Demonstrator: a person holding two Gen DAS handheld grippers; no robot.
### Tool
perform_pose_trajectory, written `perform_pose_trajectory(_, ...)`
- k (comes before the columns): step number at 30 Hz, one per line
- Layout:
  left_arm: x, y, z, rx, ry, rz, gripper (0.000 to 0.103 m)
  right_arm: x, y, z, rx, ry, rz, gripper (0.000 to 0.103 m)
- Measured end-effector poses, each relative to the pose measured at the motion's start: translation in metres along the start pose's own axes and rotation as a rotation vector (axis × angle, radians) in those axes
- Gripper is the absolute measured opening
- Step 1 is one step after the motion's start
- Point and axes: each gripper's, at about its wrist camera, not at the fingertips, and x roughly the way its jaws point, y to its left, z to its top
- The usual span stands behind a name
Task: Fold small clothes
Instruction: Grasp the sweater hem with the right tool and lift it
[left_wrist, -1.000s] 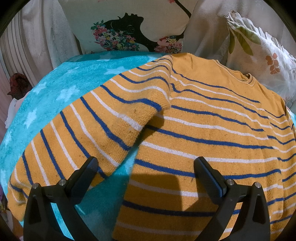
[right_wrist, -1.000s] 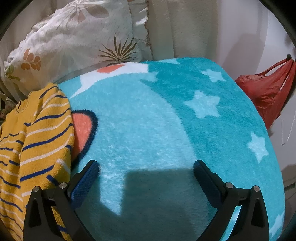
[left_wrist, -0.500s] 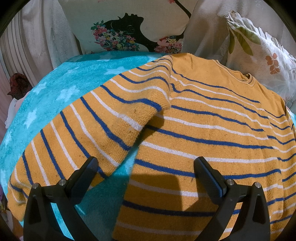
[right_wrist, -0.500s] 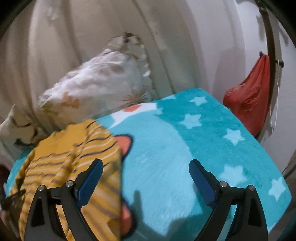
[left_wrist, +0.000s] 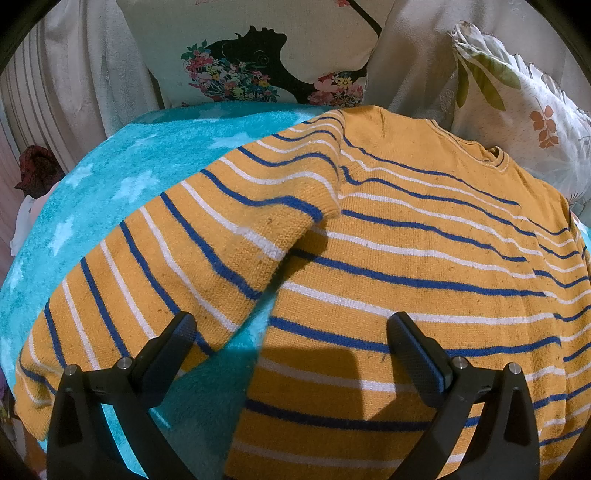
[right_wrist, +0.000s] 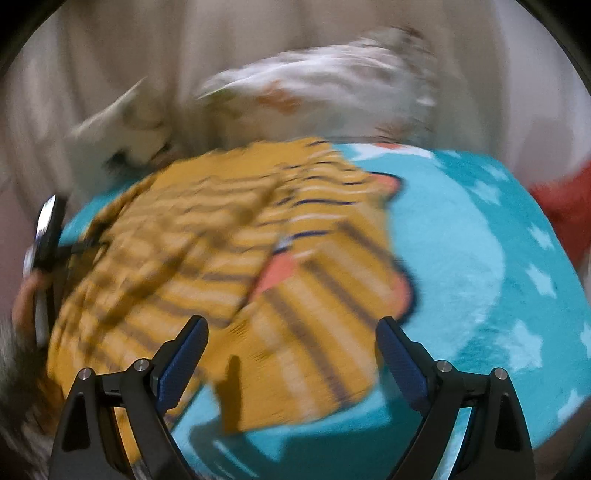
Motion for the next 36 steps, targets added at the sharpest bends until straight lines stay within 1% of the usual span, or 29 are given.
perform_pose_trajectory(2, 0.000, 0.000, 0.000, 0.000, 0.000, 0.000, 0.103, 0.004, 0.023, -0.009, -0.094, 0.014, 0.030, 0.089)
perform_pose_trajectory(3, 0.000, 0.000, 0.000, 0.000, 0.000, 0.000, 0.103, 0.010, 0.030, -0.012, -0.129, 0.024, 0.022, 0.085)
perform_pose_trajectory(5, 0.000, 0.000, 0.000, 0.000, 0.000, 0.000, 0.103, 0.027, 0.035, -0.015, -0.174, 0.061, -0.039, 0.076)
perform_pose_trajectory(6, 0.000, 0.000, 0.000, 0.000, 0.000, 0.000, 0.103, 0.035, 0.035, -0.017, -0.190, 0.078, -0.069, 0.060)
perform_pose_trajectory(7, 0.000, -0.001, 0.000, -0.001, 0.000, -0.001, 0.103, 0.035, 0.031, -0.014, -0.172, 0.057, -0.051, 0.047)
perform_pose_trajectory(8, 0.000, 0.000, 0.000, 0.000, 0.000, 0.000, 0.103, 0.033, 0.026, -0.011, -0.151, 0.056, -0.044, 0.029)
perform_pose_trajectory(9, 0.000, 0.000, 0.000, 0.000, 0.000, 0.000, 0.103, 0.030, 0.021, -0.007, -0.133, 0.053, -0.063, 0.005)
perform_pose_trajectory(12, 0.000, 0.000, 0.000, 0.000, 0.000, 0.000, 0.103, 0.003, -0.016, 0.013, -0.056, -0.040, -0.167, 0.005)
perform_pose_trajectory(15, 0.000, -0.001, 0.000, 0.000, 0.000, 0.000, 0.103, -0.033, -0.073, 0.032, 0.076, -0.132, -0.318, 0.005)
perform_pose_trajectory(16, 0.000, 0.000, 0.000, 0.000, 0.000, 0.001, 0.103, -0.049, -0.099, 0.037, 0.133, -0.166, -0.384, 0.005)
perform_pose_trajectory(18, 0.000, -0.001, 0.000, 0.000, 0.000, 0.000, 0.103, -0.071, -0.140, 0.044, 0.210, -0.202, -0.492, 0.005)
perform_pose_trajectory(21, 0.000, 0.000, 0.000, 0.000, 0.000, 0.001, 0.103, -0.089, -0.183, 0.055, 0.287, -0.216, -0.609, 0.005)
perform_pose_trajectory(22, 0.000, 0.000, 0.000, 0.000, 0.000, 0.000, 0.103, -0.095, -0.200, 0.057, 0.306, -0.215, -0.670, 0.005)
perform_pose_trajectory(25, 0.000, -0.002, 0.000, 0.000, 0.000, 0.001, 0.103, -0.099, -0.234, 0.061, 0.356, -0.199, -0.739, 0.005)
perform_pose_trajectory(27, 0.000, -0.001, 0.000, 0.000, 0.000, 0.000, 0.103, -0.097, -0.252, 0.057, 0.388, -0.178, -0.747, 0.005)
perform_pose_trajectory(29, 0.000, 0.000, 0.000, 0.000, 0.000, 0.001, 0.103, -0.095, -0.255, 0.049, 0.404, -0.162, -0.758, 0.005)
perform_pose_trajectory(30, 0.000, -0.001, 0.000, 0.001, 0.000, 0.001, 0.103, -0.092, -0.259, 0.049, 0.417, -0.155, -0.748, 0.005)
perform_pose_trajectory(33, 0.000, 0.000, 0.000, 0.000, 0.000, 0.001, 0.103, -0.085, -0.259, 0.047, 0.458, -0.148, -0.662, 0.005)
perform_pose_trajectory(34, 0.000, 0.000, 0.000, 0.000, 0.000, 0.001, 0.103, -0.082, -0.254, 0.049, 0.465, -0.152, -0.623, 0.005)
perform_pose_trajectory(36, 0.000, -0.001, 0.000, 0.001, 0.000, 0.001, 0.103, -0.071, -0.235, 0.065, 0.456, -0.162, -0.514, 0.005)
